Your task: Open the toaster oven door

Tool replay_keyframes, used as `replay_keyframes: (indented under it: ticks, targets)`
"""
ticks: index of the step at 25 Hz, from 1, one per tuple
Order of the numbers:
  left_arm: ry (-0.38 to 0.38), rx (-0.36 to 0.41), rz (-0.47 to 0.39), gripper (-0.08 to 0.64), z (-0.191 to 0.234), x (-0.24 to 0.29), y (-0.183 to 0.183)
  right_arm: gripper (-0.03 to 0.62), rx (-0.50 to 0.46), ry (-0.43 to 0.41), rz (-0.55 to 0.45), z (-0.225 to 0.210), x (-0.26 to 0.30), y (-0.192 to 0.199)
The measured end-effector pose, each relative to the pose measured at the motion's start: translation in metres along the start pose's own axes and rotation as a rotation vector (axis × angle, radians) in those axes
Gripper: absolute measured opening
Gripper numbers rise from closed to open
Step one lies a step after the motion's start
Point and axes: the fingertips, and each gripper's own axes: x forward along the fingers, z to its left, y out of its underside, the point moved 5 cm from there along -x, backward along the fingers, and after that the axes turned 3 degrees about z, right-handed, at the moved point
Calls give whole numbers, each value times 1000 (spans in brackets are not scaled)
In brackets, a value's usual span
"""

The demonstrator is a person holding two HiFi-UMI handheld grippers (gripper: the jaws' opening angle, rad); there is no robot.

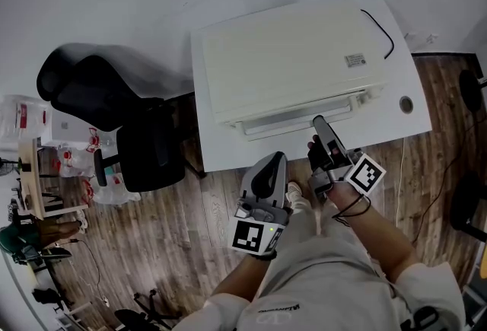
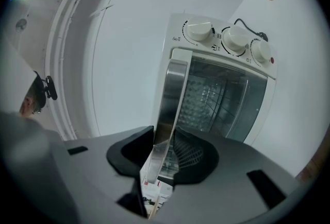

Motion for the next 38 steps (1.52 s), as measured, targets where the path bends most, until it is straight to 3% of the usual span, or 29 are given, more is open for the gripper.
replay_keyframes:
  ticks: [24, 38]
  targets:
    - [3, 3, 44, 6, -22, -6, 32, 130, 22, 40, 78, -7, -50, 27]
    - [53, -8, 106, 6, -39, -10, 55, 133, 40, 88, 121, -19, -76, 43]
